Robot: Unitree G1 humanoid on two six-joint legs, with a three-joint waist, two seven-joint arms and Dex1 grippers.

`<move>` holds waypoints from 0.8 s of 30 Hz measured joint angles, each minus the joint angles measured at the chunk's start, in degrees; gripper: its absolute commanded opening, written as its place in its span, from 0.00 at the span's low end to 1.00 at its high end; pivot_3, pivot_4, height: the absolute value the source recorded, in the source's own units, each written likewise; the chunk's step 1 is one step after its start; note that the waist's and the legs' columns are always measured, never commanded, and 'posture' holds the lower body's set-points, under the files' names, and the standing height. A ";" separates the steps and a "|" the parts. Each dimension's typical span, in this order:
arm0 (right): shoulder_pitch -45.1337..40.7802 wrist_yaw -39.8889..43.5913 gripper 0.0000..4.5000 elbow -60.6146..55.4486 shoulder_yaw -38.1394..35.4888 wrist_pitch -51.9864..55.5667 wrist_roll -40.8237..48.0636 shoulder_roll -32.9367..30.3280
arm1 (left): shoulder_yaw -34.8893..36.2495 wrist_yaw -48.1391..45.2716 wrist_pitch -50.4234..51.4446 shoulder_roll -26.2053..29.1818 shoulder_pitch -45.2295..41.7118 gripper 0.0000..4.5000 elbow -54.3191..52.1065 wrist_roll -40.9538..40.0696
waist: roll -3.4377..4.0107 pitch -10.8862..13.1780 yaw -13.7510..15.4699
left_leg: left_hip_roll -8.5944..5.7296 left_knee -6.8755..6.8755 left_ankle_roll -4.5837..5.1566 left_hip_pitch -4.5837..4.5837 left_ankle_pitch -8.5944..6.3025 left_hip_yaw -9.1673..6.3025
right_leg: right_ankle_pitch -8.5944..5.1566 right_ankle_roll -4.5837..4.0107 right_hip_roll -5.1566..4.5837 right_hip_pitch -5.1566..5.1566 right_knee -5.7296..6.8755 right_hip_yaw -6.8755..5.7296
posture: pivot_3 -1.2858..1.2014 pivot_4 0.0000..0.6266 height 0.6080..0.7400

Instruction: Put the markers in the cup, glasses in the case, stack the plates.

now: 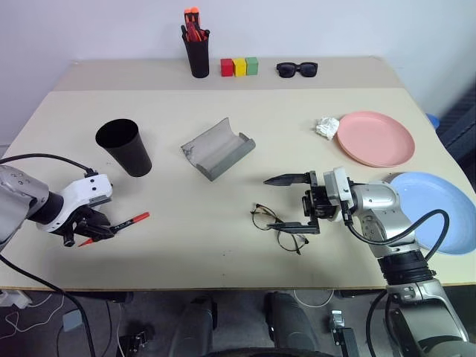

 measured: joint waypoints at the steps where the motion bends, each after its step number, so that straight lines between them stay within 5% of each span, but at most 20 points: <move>1: 0.20 -0.33 1.00 -0.69 0.00 0.27 0.01 -0.03 | -0.19 -0.01 -0.80 -0.22 -0.16 0.01 0.11 0.94 | 0.00 0.00 -0.03 | 0.00 0.00 0.00 0.00 0.00 0.00 | 0.00 0.01 0.00 0.00 0.01 0.00 | 0.52 0.24 1.00; 8: 0.95 -1.43 1.00 -1.58 -0.12 1.73 0.04 -0.69 | 2.04 0.37 -4.90 -1.85 1.42 0.01 -0.06 2.75 | 0.00 0.00 -0.13 | 0.00 0.00 0.01 0.03 0.00 0.00 | -0.01 0.03 0.00 -0.01 0.07 0.02 | 0.52 0.24 1.00; 11: 0.92 -1.67 1.00 -1.71 -0.14 1.97 0.04 -0.72 | 3.52 0.49 -6.57 -1.85 3.52 0.20 -0.92 2.58 | 0.00 0.00 -0.13 | 0.00 0.01 0.01 0.03 0.00 0.00 | -0.01 0.03 -0.01 -0.01 0.07 0.03 | 0.52 0.24 1.00; 16: 0.24 -1.74 1.00 -1.83 -0.15 2.01 0.03 -0.71 | 3.84 0.00 -6.88 -1.84 5.70 0.75 -1.54 2.40 | -0.01 0.01 -0.13 | 0.00 0.03 0.01 0.02 0.00 -0.01 | -0.01 0.03 0.00 -0.01 0.10 0.03 | 0.52 0.24 1.00; 22: -1.03 -2.10 1.00 -1.82 -0.15 2.00 0.01 -0.51 | 3.42 -0.28 -7.63 -1.82 5.44 0.75 -1.33 4.87 | -0.01 0.01 -0.11 | 0.00 0.03 0.01 0.02 0.00 -0.01 | -0.01 0.04 0.00 -0.01 0.11 0.03 | 0.52 0.24 1.00; 24: -1.04 -2.34 1.00 -1.82 -0.14 1.98 -0.01 -0.41 | 2.41 0.10 -8.08 -1.84 4.53 0.63 -1.29 7.00 | -0.02 0.01 -0.08 | 0.00 0.04 0.01 0.03 0.00 -0.01 | -0.01 0.04 0.00 -0.01 0.12 0.03 | 0.52 0.24 1.00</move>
